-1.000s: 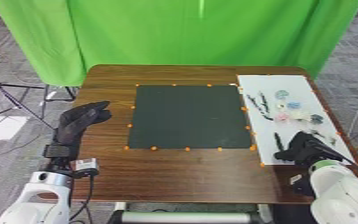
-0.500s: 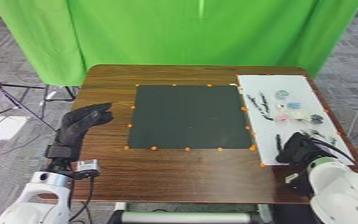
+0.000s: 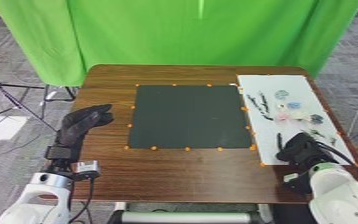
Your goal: Arrange flowers
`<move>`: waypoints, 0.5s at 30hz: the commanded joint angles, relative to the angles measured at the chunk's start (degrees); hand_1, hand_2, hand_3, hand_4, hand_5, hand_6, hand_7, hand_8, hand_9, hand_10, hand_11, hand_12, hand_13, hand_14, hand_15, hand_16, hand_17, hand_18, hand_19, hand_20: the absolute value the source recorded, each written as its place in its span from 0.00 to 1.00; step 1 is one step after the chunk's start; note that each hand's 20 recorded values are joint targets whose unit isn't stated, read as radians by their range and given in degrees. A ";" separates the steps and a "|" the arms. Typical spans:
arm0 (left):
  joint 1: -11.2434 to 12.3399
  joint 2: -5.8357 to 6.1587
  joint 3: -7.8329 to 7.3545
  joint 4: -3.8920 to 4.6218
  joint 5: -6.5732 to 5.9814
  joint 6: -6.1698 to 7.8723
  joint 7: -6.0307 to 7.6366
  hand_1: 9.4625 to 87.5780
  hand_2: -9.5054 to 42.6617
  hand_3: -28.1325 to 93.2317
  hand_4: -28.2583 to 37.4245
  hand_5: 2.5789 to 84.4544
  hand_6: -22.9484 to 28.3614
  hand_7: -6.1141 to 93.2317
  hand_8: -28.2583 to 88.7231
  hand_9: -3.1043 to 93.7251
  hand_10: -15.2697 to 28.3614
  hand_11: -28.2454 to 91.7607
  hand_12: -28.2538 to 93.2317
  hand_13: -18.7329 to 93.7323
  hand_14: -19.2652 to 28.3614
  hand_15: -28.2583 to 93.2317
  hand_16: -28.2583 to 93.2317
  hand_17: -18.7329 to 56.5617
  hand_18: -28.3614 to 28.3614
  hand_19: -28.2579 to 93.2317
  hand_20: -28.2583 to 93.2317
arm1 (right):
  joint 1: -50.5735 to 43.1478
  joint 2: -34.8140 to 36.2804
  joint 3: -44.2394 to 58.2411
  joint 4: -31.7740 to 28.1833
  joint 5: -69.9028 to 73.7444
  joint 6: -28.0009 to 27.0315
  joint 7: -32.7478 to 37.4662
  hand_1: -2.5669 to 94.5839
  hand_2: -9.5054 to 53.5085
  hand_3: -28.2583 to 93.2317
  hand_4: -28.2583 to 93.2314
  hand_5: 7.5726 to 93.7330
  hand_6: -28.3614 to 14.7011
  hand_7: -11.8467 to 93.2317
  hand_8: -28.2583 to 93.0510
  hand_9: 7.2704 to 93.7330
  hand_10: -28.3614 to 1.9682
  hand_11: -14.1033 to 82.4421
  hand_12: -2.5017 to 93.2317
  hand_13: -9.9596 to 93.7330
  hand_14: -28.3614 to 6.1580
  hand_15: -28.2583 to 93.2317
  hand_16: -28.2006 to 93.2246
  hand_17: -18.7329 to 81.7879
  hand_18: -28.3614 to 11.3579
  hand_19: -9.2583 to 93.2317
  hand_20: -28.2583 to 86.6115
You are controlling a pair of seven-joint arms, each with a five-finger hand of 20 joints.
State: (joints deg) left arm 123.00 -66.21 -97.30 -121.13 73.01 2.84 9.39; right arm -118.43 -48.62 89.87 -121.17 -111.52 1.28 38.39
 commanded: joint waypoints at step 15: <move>1.81 6.94 -7.24 1.78 -5.01 3.40 0.30 0.26 0.13 0.73 0.20 0.57 0.53 0.21 0.19 0.55 0.68 0.44 0.36 0.53 0.80 0.47 0.25 0.33 0.77 0.35 0.40 | 4.48 2.56 -1.55 -4.53 -1.78 4.53 -3.36 0.61 0.00 0.71 0.24 0.82 0.55 0.44 0.49 0.93 0.53 0.68 0.40 1.00 0.73 0.81 0.50 0.95 0.46 1.00 0.77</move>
State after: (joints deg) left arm 123.81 -64.16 -100.21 -121.13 72.31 2.68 8.94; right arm -118.96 -47.19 91.16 -124.74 -113.35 4.91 35.96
